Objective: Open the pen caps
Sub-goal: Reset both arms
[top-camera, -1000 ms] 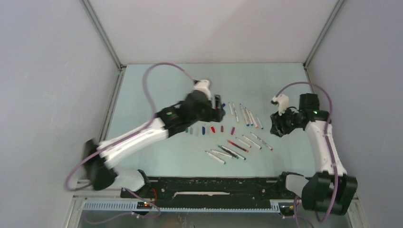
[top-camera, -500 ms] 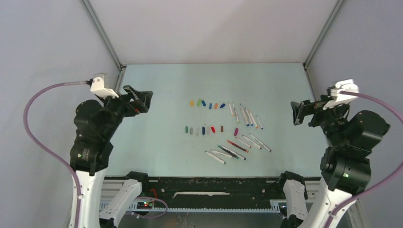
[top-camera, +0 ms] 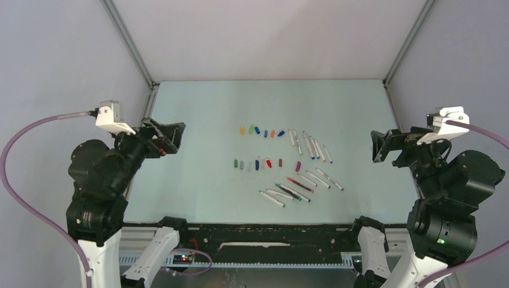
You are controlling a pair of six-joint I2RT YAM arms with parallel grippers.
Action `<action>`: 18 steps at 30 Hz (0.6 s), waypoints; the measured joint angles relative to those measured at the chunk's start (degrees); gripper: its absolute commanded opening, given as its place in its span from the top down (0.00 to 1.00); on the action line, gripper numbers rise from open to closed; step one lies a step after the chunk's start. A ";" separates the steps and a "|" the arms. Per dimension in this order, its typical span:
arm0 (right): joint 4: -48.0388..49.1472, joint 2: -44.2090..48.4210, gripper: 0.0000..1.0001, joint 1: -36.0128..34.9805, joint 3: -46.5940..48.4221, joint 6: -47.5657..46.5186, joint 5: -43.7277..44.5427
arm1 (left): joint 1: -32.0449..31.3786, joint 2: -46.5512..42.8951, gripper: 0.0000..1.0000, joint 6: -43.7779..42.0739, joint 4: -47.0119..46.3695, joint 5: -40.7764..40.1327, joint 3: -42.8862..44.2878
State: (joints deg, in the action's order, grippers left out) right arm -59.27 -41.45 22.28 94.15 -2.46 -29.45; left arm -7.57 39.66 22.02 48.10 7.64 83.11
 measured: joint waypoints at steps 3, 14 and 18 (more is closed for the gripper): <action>0.02 0.39 0.00 0.00 -0.61 0.52 0.83 | 0.00 0.04 0.00 0.02 1.14 -0.24 0.00; 1.92 -0.87 0.00 0.00 -4.33 2.54 1.33 | 0.00 -0.85 0.00 -0.11 2.71 -1.66 -0.04; 4.04 -2.47 0.00 0.00 -5.09 4.24 1.03 | 0.02 -2.75 0.00 -0.33 2.99 -2.40 -0.04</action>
State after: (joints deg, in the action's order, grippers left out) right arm -55.22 -43.92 22.28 89.06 1.78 -28.42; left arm -7.55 36.91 21.69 51.09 5.23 83.07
